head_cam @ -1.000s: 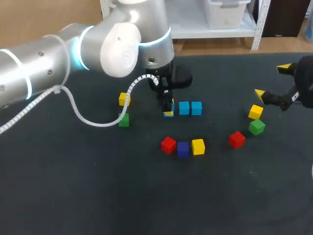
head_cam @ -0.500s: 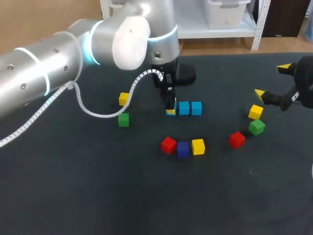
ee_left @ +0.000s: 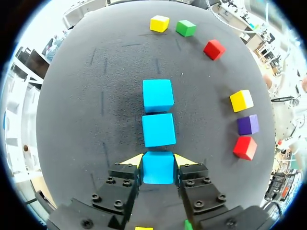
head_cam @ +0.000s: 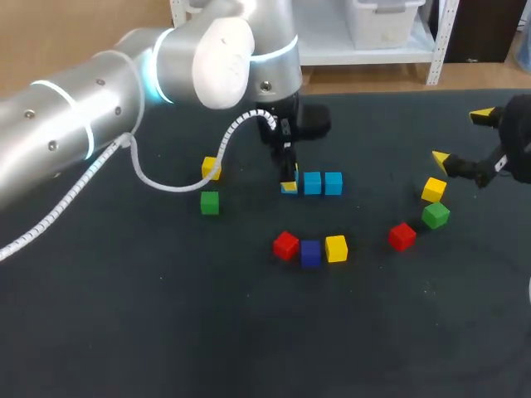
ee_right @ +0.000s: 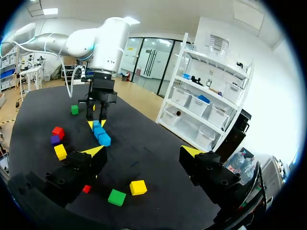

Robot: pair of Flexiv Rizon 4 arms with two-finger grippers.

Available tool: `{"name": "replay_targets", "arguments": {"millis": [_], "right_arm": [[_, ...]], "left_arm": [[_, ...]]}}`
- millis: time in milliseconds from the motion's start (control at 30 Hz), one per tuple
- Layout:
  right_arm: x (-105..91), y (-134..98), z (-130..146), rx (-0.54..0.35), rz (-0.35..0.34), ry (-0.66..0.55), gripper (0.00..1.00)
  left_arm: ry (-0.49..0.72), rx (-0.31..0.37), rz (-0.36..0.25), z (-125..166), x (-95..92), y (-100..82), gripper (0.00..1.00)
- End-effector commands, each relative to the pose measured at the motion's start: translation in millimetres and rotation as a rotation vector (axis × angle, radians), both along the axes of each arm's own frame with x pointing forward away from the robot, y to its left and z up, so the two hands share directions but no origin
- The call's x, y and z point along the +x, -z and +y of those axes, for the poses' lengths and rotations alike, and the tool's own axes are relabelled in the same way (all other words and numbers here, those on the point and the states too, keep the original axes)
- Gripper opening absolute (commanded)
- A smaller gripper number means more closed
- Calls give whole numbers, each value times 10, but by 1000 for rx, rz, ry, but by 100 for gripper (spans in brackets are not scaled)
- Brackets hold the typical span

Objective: Place the blue cubes, place green cubes on the blue cubes, place the yellow cubes on the green cubes, then place the red cubes on the yellow cubes, and place purple cube on the red cubes.

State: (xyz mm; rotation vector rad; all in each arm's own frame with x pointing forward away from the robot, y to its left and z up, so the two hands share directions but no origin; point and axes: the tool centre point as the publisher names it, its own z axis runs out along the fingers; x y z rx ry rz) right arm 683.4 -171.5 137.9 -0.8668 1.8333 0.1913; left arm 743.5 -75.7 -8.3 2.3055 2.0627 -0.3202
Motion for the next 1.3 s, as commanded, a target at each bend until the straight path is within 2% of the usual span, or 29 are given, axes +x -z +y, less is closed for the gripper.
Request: {"name": "replay_targets", "arguments": {"millis": [33,267,400,500,533,567,600,833,1033,1233,1300], "right_arm": [[0,1,8,-3,0,3,100],[0,1,8,-3,0,3,100],[0,1,8,-3,0,3,100],[0,1,8,-3,0,3,100],[0,1,8,-3,0,3,100],[0,1,8,-3,0,3,100],[0,1,8,-3,0,3,100],[0,1,8,-3,0,3,100],[0,1,8,-3,0,3,100],[0,1,8,-3,0,3,100],[0,1,8,-3,0,3,100]], "left_arm": [[1,9,8,-29,19,22,0],[-20,17,9,-36,44,17,0],[-4,34,4,-21,-1,33,0],[-14,39,7,-17,-9,39,9],[-14,39,8,-10,-13,42,24],[-19,41,3,-5,-14,45,47],[-28,43,10,-1,-13,47,100],[-93,19,1,44,54,-20,100],[-161,2,-9,119,133,-151,100],[-265,-2,-51,325,161,-417,100],[-340,3,-81,426,176,-505,100]]}}
